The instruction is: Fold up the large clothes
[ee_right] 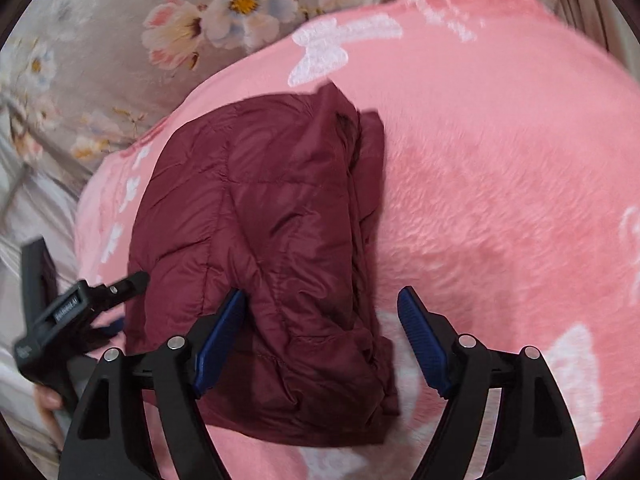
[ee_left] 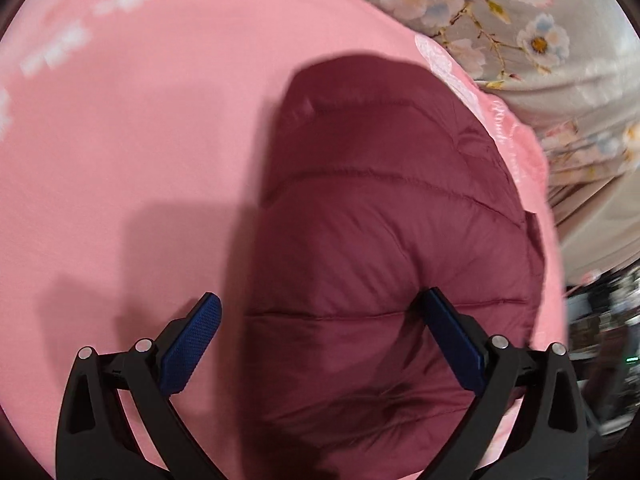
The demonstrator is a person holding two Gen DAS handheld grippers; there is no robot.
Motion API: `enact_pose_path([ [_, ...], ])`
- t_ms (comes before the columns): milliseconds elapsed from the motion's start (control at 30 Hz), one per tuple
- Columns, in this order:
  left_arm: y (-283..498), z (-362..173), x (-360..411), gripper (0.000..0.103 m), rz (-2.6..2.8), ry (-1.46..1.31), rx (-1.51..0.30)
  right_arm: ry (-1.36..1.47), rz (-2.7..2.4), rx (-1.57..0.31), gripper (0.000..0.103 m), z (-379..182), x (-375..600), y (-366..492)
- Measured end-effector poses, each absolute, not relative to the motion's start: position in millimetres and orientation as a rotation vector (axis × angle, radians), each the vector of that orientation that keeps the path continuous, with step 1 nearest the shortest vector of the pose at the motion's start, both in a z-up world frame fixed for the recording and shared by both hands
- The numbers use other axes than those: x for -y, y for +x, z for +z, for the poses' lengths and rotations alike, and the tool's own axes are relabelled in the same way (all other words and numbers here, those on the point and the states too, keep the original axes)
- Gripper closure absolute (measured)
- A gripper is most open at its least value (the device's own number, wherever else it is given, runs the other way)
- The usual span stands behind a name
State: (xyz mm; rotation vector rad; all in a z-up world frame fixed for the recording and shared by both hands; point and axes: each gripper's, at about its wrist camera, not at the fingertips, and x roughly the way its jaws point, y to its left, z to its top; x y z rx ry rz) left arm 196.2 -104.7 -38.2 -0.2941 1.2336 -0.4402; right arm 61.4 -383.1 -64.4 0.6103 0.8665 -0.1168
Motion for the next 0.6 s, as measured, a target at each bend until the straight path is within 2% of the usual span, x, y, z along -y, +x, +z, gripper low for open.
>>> enact_pose_path([
  [67,199.3,-50.6,106.1,0.005,-0.469,-0.366,-1.264,0.720,-0.065,-0.861,0.024,-78.8,391.7,65.8],
  [167,198.6,-49.2,114.6,0.005,-0.503,-0.329,-1.236,0.785,-0.022,-0.830,0.022,-88.6,393.1,66.7],
  [200,198.7,-48.3,117.9,0.005,-0.519,-0.314,-1.233,0.778,-0.017,-0.825,0.025,-88.4,391.3,67.2],
  [233,198.3,-47.0,119.9,0.005,-0.532,-0.303,-1.226,0.770,-0.008,-0.822,0.033,-88.3,389.5,68.3],
  [300,195.4,-42.0,121.2,0.017,-0.544,-0.280,-1.207,0.798,0.051,-0.818,0.052,-89.8,386.9,69.8],
  [333,195.3,-38.5,120.4,0.022,-0.548,-0.272,-1.198,0.806,0.055,-0.818,0.066,-89.9,386.6,69.8],
  [367,194.2,-33.9,119.8,0.034,-0.555,-0.257,-1.184,0.791,0.057,-0.806,0.072,-85.1,384.2,68.7],
  [400,191.9,-26.4,118.4,0.040,-0.568,-0.238,-1.165,0.774,0.057,-0.792,0.080,-78.5,381.9,67.5],
  [467,188.5,-6.6,115.8,0.057,-0.611,-0.208,-1.121,0.716,0.049,-0.765,0.084,-60.1,372.9,63.3],
  [600,171.5,41.4,108.9,0.065,-0.677,-0.145,-1.004,0.626,0.054,-0.692,0.086,-21.0,354.9,51.4],
])
